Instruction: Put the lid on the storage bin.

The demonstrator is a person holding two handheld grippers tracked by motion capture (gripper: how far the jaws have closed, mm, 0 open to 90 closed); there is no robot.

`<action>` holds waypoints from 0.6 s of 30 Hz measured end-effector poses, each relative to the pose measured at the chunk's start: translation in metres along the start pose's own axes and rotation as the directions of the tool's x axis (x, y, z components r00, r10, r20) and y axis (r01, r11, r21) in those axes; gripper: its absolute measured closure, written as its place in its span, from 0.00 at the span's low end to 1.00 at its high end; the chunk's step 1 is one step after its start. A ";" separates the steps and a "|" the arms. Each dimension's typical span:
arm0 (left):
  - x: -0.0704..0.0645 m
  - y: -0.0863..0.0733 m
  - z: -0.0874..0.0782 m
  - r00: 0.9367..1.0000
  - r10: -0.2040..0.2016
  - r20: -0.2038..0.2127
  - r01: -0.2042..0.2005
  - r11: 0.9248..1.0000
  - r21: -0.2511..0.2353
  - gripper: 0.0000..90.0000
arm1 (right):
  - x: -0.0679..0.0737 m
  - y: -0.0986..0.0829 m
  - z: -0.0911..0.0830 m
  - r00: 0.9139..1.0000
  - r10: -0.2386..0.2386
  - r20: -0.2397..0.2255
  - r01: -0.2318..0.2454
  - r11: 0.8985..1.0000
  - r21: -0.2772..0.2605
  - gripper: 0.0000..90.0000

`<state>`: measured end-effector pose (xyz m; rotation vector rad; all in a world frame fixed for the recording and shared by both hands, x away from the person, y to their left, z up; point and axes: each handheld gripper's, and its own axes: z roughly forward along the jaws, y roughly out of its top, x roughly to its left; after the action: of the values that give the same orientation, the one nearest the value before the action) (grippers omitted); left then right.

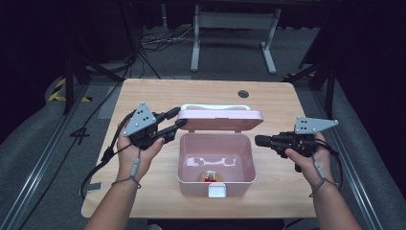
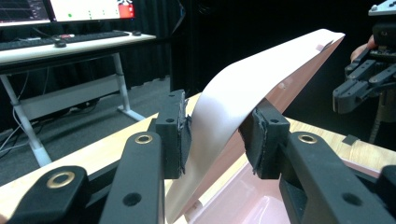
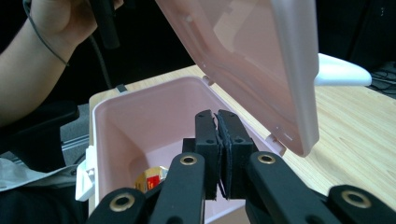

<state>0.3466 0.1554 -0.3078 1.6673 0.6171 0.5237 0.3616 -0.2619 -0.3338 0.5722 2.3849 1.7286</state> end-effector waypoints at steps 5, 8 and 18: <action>-0.006 -0.005 -0.005 1.000 0.016 0.000 -0.016 1.000 0.008 0.68 | 0.001 0.002 -0.003 1.000 0.008 -0.013 -0.009 0.999 -0.035 1.00; -0.007 -0.008 -0.008 1.000 0.017 0.003 -0.017 1.000 0.016 0.68 | 0.001 0.002 -0.001 1.000 0.011 -0.028 -0.012 0.999 -0.044 1.00; -0.008 -0.014 -0.013 1.000 -0.002 0.024 0.001 1.000 0.031 0.69 | 0.001 0.002 0.001 1.000 0.014 -0.023 -0.016 0.997 -0.077 1.00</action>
<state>0.3302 0.1616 -0.3196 1.6999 0.6112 0.4944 0.3615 -0.2598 -0.3321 0.5643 2.3223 1.8337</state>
